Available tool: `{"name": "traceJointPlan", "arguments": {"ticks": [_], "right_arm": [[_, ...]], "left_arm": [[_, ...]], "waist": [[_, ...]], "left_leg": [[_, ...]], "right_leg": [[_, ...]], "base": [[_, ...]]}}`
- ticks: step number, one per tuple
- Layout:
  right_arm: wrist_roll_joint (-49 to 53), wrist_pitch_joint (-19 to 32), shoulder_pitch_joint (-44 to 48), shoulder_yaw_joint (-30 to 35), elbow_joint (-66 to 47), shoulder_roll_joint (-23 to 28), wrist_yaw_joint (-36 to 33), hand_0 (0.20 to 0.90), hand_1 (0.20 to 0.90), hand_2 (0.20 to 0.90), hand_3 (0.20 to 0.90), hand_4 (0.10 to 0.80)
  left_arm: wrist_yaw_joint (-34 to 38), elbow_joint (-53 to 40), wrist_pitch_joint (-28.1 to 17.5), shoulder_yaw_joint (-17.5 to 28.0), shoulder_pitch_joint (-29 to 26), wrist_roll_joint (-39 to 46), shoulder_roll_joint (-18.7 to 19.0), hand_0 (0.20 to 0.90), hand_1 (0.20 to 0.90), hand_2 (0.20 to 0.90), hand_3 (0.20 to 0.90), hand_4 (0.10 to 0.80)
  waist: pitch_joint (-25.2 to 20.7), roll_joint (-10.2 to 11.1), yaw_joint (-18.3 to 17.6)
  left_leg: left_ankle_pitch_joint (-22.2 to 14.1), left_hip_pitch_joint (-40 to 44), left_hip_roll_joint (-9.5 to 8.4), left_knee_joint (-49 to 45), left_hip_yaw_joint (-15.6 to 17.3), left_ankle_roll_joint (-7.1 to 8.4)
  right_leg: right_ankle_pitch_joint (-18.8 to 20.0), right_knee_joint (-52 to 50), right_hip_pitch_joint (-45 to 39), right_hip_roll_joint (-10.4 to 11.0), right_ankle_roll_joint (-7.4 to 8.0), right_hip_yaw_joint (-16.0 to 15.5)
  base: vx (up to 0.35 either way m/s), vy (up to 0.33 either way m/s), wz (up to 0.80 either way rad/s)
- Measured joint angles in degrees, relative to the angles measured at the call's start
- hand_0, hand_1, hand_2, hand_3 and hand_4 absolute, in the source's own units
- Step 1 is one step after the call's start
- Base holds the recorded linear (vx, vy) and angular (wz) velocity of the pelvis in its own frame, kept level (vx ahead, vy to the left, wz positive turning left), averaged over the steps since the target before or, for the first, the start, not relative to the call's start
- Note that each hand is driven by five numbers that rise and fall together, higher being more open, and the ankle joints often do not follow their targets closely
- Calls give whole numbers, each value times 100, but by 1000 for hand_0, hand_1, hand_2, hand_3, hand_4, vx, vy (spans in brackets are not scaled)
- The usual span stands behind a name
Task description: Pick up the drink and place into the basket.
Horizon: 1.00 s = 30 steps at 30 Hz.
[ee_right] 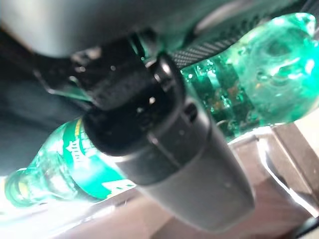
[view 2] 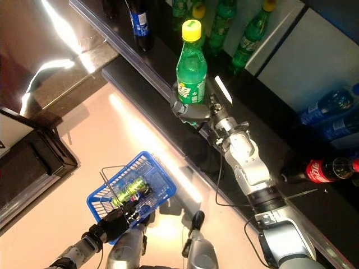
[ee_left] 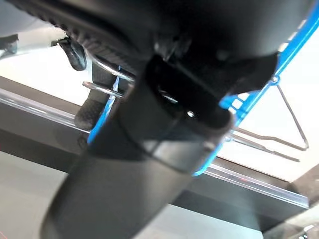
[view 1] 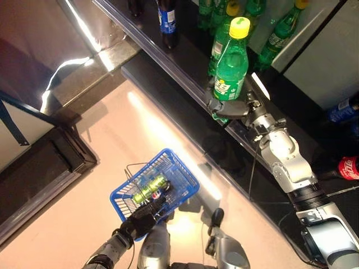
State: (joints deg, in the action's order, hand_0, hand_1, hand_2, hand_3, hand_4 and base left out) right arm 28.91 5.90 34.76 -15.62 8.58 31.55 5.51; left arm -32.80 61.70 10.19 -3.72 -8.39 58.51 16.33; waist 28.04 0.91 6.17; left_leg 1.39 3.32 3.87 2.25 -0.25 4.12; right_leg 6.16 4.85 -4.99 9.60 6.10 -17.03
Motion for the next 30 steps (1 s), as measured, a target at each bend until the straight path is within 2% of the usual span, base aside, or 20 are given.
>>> {"name": "traceJointPlan", "arguments": {"ticks": [5, 12, 23, 30], "right_arm": [[3, -16, -262, 0, -159, -68, 189, 300, 300, 300, 200, 100], [52, -49, -765, -1, -159, -244, 306, 300, 300, 300, 200, 100], [169, -48, -1048, -101, -160, -332, 388, 300, 300, 300, 200, 100], [276, -47, -1056, -235, -163, -428, 401, 300, 300, 300, 200, 100]], "left_arm": [[0, -201, -20, 92, 222, 29, -4, 300, 300, 300, 200, 100], [-1, -635, -28, 121, 633, 279, -16, 300, 300, 300, 200, 100], [115, -2531, 2, -50, 895, 1067, -77, 300, 300, 300, 200, 100], [478, -3616, 42, -453, 924, 1251, 23, 300, 300, 300, 200, 100]], "waist": [[-419, 204, 49], [-860, 243, 157], [-918, 272, 413], [-931, 294, 543]], "left_leg": [[92, -54, -29, 106, -11, 1], [97, -63, -29, 109, -24, 1], [155, -86, -48, 109, -197, 4], [188, -190, -67, 101, -359, 4]], "right_leg": [[-36, 2, 80, 34, 38, 3], [-48, 3, 83, 42, 52, -5], [-49, 3, -4, 39, 51, -189], [-53, 4, -5, 46, 56, -365]], "base": [[-3, 8, 2], [0, 0, 0], [21, -5, 8], [21, -11, 13]]}}
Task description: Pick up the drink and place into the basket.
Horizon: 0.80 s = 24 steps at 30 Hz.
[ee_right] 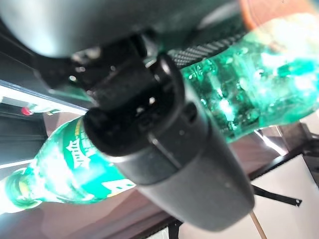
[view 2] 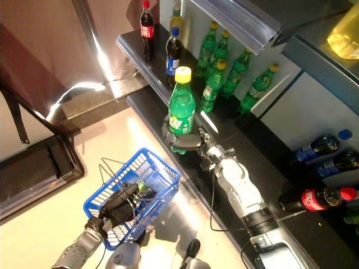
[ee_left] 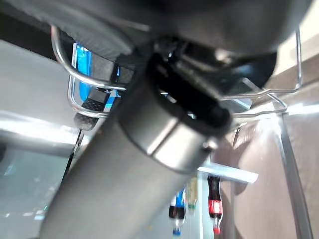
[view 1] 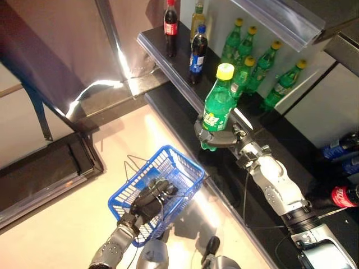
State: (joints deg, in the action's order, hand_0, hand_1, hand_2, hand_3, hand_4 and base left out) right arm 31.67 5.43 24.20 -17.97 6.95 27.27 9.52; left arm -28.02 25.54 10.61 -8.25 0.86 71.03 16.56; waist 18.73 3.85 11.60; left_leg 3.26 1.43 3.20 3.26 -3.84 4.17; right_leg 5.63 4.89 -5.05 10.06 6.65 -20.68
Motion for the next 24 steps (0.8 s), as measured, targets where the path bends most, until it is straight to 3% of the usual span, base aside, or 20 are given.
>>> {"name": "traceJointPlan", "arguments": {"ticks": [14, 24], "right_arm": [[36, -1, -15, -393, 0, -62, 35, 300, 300, 300, 200, 100], [34, -1, -86, -642, 32, -60, 39, 300, 300, 300, 200, 100]], "left_arm": [[134, -1419, 210, -383, -2, 31, 407, 300, 300, 300, 200, 100], [158, -1876, 227, -461, -1, 136, 680, 300, 300, 300, 200, 100]], "waist": [[-14, 24, 282], [-15, 25, 466]], "left_leg": [[68, -167, -50, -11, -249, 25], [91, -264, -61, -32, -413, 30]], "right_leg": [[-30, 0, 11, 2, 7, -265], [-48, 1, 8, 12, 17, -422]], "base": [[4, -1, 9], [-3, 3, 8]]}}
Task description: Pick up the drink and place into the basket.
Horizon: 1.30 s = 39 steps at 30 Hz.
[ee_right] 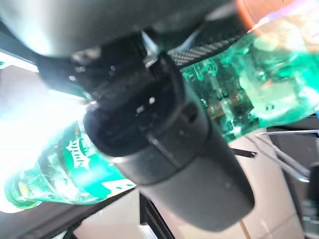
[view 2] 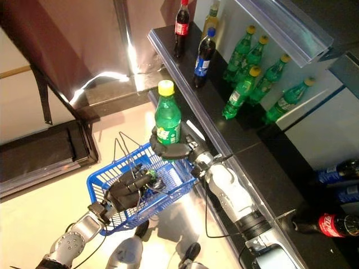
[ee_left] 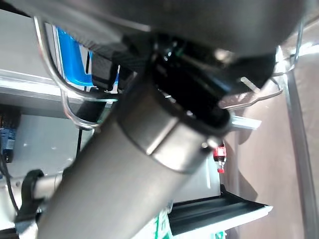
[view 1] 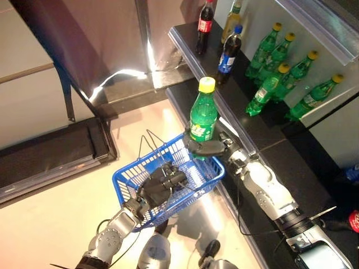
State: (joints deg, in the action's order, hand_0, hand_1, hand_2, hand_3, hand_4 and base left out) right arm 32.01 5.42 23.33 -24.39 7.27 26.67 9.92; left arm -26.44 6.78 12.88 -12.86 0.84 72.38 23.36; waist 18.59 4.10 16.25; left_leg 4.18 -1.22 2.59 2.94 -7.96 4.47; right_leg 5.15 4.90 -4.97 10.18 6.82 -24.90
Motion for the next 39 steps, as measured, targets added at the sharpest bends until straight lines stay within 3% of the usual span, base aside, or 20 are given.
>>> {"name": "traceJointPlan", "arguments": {"ticks": [7, 19, 29, 39], "right_arm": [[-83, -3, -272, -393, 32, -7, 12, 300, 300, 300, 200, 100], [-574, -1, -431, -391, 872, -10, 14, 300, 300, 300, 200, 100], [-1481, 2, -526, -422, 1285, -74, -3, 300, 300, 300, 200, 100], [-2568, 26, -426, -601, 1532, -62, -244, 300, 300, 300, 200, 100]], "left_arm": [[5, -282, 7, -192, 0, 6, 169, 300, 300, 300, 200, 100], [5, -522, 144, -259, 0, 5, 360, 300, 300, 300, 200, 100], [1, -989, 222, -441, -1, 5, 427, 300, 300, 300, 200, 100], [-1, -989, 587, -448, -4, 5, 463, 300, 300, 300, 200, 100]], "waist": [[-19, 32, 129], [-80, 129, 234], [-80, 129, 251], [-80, 129, 300]], "left_leg": [[4, -18, -43, 0, -45, -3], [13, -66, -77, -1, -138, -10], [23, -61, -91, -7, -188, -6], [41, -77, -115, -9, -302, -24]], "right_leg": [[-17, 0, -7, 16, 20, -31], [-48, 1, -15, 41, 42, -146], [-55, 1, -48, 44, 49, -179], [-73, 2, -99, 84, 76, -297]], "base": [[-4, 6, 3], [2, 2, 4], [2, -1, 1], [0, -3, 6]]}}
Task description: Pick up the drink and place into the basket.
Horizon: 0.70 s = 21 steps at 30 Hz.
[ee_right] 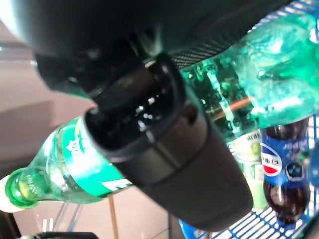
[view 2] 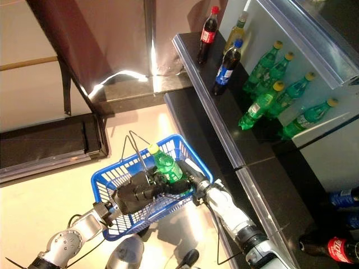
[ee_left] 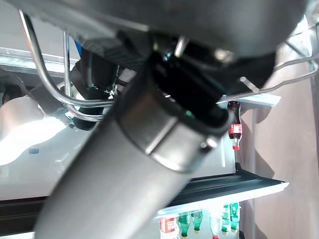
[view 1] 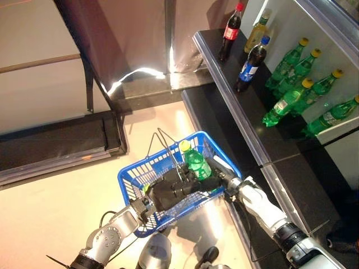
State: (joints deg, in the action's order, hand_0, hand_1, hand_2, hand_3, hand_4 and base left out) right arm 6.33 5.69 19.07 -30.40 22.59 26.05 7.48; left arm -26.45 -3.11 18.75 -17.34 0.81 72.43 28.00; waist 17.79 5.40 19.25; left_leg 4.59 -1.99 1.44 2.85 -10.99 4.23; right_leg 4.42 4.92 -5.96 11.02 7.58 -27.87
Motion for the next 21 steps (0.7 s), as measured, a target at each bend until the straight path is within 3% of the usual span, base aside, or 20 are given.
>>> {"name": "traceJointPlan", "arguments": {"ticks": [21], "right_arm": [[-1061, -11, 292, -130, -58, 187, -160, 300, 300, 300, 200, 100]], "left_arm": [[-21, -42, 0, -1, -26, -1, 9, 300, 300, 300, 200, 100]], "waist": [[0, 0, 9]], "left_leg": [[2, 0, -3, 1, -12, 2]], "right_leg": [[-4, 1, -6, 1, 5, -3]], "base": [[0, 0, 0]]}}
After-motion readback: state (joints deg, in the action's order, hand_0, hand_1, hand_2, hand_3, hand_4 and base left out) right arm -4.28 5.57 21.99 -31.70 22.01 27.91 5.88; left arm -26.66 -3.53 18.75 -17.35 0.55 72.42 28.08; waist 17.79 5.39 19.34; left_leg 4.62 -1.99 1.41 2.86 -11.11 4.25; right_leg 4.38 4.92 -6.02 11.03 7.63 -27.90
